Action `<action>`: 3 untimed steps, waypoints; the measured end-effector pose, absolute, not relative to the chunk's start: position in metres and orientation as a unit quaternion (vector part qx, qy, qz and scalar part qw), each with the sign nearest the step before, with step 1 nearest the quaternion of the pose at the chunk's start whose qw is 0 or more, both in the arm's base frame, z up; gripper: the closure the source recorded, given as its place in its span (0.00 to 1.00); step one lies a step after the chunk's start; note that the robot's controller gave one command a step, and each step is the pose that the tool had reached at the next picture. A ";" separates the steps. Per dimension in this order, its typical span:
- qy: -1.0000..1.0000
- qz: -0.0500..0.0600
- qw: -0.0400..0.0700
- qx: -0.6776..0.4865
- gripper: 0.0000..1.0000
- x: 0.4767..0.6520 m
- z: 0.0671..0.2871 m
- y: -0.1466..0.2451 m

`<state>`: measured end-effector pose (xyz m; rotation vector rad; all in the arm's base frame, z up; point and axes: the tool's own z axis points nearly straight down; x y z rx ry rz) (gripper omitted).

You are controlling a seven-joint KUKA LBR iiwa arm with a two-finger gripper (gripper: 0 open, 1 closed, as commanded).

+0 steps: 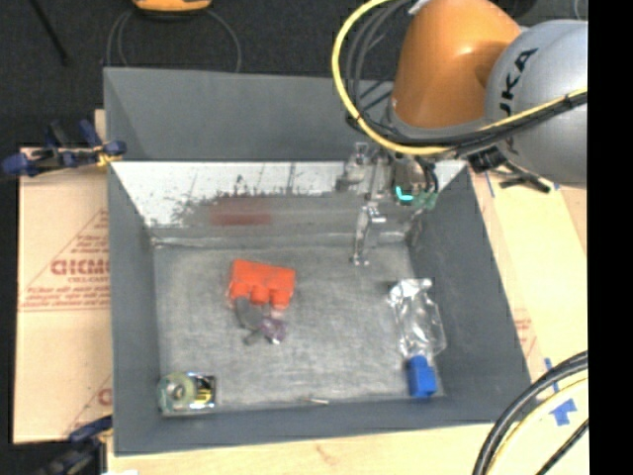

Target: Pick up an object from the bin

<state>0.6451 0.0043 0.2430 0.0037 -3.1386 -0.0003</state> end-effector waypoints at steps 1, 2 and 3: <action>-0.996 0.000 0.001 0.089 0.00 0.653 0.143 0.050; -1.000 -0.002 0.001 0.019 0.00 0.639 0.084 0.104; -1.000 -0.001 -0.002 0.018 1.00 0.641 0.087 0.102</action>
Offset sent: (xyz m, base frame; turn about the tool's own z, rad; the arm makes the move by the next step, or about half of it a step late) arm 0.0087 0.0467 -0.0968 -0.1766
